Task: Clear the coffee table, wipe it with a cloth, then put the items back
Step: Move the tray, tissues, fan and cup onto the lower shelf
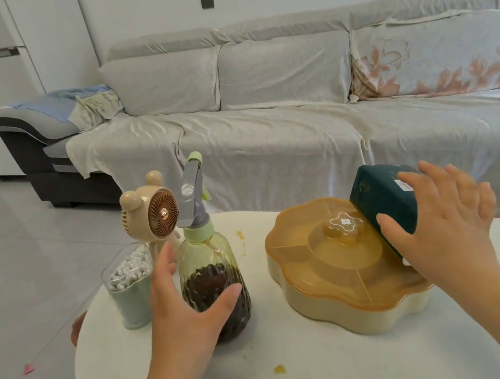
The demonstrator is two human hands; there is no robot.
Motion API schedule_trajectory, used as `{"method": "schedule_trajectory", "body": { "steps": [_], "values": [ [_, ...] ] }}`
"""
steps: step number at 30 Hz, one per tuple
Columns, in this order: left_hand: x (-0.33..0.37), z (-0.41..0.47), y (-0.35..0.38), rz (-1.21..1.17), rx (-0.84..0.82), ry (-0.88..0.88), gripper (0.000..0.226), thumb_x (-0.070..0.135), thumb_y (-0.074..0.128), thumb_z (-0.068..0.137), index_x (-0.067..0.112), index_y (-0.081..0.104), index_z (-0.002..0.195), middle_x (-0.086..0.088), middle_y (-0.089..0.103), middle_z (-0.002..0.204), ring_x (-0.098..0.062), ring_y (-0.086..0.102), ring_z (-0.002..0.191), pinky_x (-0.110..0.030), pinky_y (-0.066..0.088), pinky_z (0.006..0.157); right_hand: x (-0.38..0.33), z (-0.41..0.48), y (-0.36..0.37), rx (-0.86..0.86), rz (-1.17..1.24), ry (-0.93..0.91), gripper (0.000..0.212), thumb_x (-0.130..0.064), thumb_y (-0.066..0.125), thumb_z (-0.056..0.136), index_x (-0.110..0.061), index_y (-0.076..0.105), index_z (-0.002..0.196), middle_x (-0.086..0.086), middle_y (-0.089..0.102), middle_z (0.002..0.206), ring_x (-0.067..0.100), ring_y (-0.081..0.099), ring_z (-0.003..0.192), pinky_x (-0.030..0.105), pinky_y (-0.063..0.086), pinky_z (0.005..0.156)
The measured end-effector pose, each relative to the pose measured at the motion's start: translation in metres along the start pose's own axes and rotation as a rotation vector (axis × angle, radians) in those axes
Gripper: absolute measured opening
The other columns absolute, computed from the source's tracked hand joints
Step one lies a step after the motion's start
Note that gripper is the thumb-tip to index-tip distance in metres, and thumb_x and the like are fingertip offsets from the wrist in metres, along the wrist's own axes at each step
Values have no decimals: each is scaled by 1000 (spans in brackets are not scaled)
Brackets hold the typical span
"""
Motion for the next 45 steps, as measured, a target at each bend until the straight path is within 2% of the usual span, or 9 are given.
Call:
{"method": "schedule_trajectory", "body": {
  "steps": [5, 11, 22, 25, 28, 32, 36, 41, 45],
  "values": [
    [-10, 7, 12, -12, -107, -64, 100, 20, 82, 57, 41, 17, 132, 14, 35, 121, -7, 33, 111, -30, 30, 96, 2, -4, 0, -1, -1, -10, 57, -31, 60, 79, -15, 41, 130, 11, 31, 146, 29, 11, 138, 37, -8, 109],
    [-10, 11, 11, 7, -67, -9, 77, 18, 82, 56, 41, 27, 106, 26, 42, 94, -11, 40, 99, -28, 33, 85, -7, -13, 1, 36, 23, -58, 53, -23, 63, 78, -11, 45, 126, 14, 37, 142, 32, 14, 138, 36, -7, 109],
    [-4, 7, 25, -65, -182, -30, 72, 25, 82, 56, 38, 39, 112, 17, 57, 97, -5, 54, 91, -19, 38, 74, -15, -25, -5, 50, 78, -93, 46, -15, 66, 75, -8, 54, 119, 14, 46, 136, 33, 22, 136, 37, -4, 110],
    [6, 9, 36, -119, -240, -74, 64, 30, 81, 58, 38, 41, 107, 23, 53, 92, 6, 49, 84, -13, 36, 66, -22, -27, -8, 60, 127, -112, 42, -11, 69, 73, -6, 58, 114, 16, 52, 130, 37, 30, 131, 44, 9, 110],
    [20, 15, 53, -302, -334, -194, 59, 38, 83, 44, 33, 52, 94, 8, 61, 95, -7, 58, 88, -22, 43, 72, -43, -34, -15, 137, 224, -234, 37, -13, 66, 70, -3, 61, 104, 16, 61, 113, 30, 45, 117, 41, 27, 98],
    [50, 16, 80, -500, -471, -216, 49, 48, 78, 45, 24, 61, 85, 0, 69, 87, -14, 65, 80, -27, 48, 71, -64, -38, 12, -231, 633, -131, 32, -32, 55, 84, -34, 42, 113, -16, 44, 111, 4, 40, 106, 14, 29, 89],
    [68, 13, 101, -458, -574, -161, 53, 39, 79, 50, 25, 59, 96, -1, 69, 97, -16, 65, 91, -30, 50, 81, -61, -44, 40, -670, 983, 186, 49, -64, 53, 55, -54, 31, 97, -33, 39, 92, -10, 52, 79, 1, 42, 47],
    [75, -14, 113, -350, -668, -34, 53, 43, 74, 45, 41, 56, 95, 4, 64, 107, -15, 60, 103, -33, 49, 89, -55, -54, 28, -699, 1013, 64, 51, -56, 71, 56, -55, 37, 94, -33, 47, 95, -22, 53, 82, -2, 42, 52],
    [73, -49, 129, -392, -825, -43, 68, 46, 74, 42, 47, 51, 106, 8, 63, 112, -12, 58, 108, -37, 48, 96, -26, -76, 12, -601, 980, 86, 67, -35, 78, 56, -54, 34, 102, -28, 58, 100, -12, 55, 96, -1, 45, 62]
  ]
}}
Point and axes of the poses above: each hand's wrist, its own z-axis towards the middle knuckle, its own y-axis out of the palm, x = y × z, the point moved 7 cm from there along z, towards the middle knuckle
